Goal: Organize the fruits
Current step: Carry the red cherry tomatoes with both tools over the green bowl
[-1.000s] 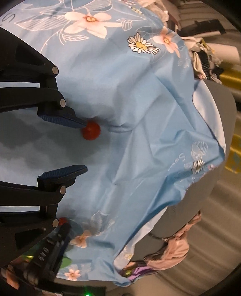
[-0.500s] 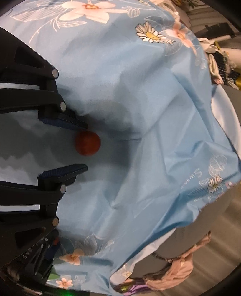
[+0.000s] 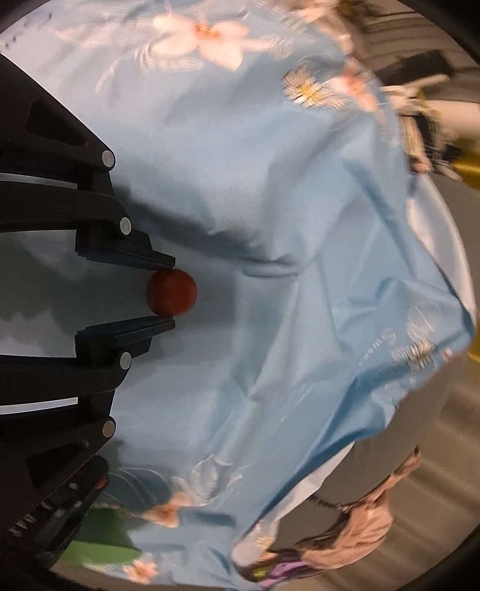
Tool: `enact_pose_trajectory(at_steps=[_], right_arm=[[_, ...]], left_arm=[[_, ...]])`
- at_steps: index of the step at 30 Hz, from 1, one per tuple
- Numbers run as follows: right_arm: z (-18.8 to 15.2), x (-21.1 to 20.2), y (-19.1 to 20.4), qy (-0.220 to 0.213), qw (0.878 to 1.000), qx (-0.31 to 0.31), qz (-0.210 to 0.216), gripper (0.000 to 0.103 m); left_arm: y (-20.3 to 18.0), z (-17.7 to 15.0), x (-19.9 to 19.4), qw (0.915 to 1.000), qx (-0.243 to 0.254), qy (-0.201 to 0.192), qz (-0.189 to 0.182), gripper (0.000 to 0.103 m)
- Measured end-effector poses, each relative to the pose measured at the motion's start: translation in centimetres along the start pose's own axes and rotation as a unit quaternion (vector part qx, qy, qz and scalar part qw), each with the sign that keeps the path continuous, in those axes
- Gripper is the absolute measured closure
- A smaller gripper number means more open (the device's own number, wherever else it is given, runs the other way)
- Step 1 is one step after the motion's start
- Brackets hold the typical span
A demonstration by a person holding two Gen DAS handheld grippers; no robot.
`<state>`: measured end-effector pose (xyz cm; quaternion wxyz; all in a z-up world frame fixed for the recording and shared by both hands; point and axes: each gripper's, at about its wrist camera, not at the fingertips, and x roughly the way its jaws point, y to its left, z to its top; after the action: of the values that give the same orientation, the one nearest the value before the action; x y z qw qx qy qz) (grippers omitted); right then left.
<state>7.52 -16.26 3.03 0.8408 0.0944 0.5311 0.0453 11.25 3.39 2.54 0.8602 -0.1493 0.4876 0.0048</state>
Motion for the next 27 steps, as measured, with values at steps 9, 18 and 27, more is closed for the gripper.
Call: enact_pose_trajectory(at_steps=[9,18,27], right_arm=[[-3.9,-4.7,-1.0,-0.083,0.995,0.040,0.041,0.075],[-4.0,-6.2,-2.9,-0.107,0.992,0.062,0.038,0.075],[-4.5,-9.6,-5.5,-0.158,0.983,0.093,0.024,0.074]], left_arm=[[-2.8,-1.1,-5.8,0.9959,0.056,-0.060,-0.036,0.077],[-6.5,-3.1,-8.7,0.9874,0.114,-0.091,-0.063,0.077],[-9.5,-5.4,-10.1,0.9779,0.166,-0.108,-0.067,0.077]])
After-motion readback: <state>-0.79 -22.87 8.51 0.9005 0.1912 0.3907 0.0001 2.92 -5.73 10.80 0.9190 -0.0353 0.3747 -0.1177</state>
